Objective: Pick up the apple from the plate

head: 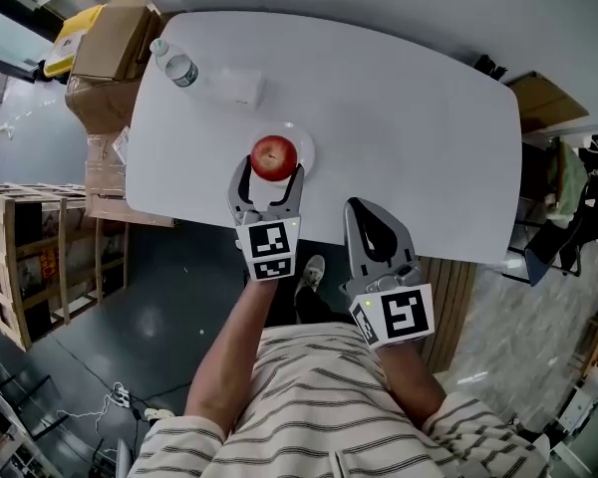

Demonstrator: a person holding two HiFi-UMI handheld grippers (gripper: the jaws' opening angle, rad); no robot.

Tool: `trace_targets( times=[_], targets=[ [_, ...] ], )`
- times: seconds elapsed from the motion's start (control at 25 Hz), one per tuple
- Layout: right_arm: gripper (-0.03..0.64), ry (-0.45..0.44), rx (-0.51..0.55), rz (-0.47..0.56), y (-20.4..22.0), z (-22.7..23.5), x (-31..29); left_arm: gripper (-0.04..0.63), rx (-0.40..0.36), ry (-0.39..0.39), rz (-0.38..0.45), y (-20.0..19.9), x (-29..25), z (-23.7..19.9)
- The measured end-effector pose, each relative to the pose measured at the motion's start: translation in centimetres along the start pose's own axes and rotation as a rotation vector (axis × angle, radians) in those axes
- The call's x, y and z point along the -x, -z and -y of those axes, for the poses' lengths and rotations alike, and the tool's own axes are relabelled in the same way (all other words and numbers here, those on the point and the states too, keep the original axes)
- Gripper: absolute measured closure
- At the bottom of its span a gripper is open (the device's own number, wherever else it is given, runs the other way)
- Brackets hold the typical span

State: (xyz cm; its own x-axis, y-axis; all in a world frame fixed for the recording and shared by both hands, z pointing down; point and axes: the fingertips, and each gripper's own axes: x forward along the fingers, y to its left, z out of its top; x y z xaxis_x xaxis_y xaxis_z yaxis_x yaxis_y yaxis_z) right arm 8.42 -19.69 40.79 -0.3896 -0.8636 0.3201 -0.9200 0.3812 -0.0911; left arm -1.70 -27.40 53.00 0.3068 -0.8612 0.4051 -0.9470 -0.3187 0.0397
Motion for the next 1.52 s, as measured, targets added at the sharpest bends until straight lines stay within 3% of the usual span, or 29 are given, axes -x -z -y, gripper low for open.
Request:
trace_targets(
  times=[0.36,0.88,1.52],
  targets=[
    [0.606,-0.001,0.044,0.062,-3.6,-0.2,1.5,0.224,-0.013,0.037,0.051,-4.7,3.6,2.0],
    [0.604,0.001,0.036,0.117,-6.7,-0.9,4.2,0.224,0.026,0.054,0.144,-11.4,10.2,3.9],
    [0.606,0.013,0.056,0.208,-10.4,-2.4,7.1,0.224,-0.037,0.028,0.237,-16.8,16.2,4.1]
  ],
)
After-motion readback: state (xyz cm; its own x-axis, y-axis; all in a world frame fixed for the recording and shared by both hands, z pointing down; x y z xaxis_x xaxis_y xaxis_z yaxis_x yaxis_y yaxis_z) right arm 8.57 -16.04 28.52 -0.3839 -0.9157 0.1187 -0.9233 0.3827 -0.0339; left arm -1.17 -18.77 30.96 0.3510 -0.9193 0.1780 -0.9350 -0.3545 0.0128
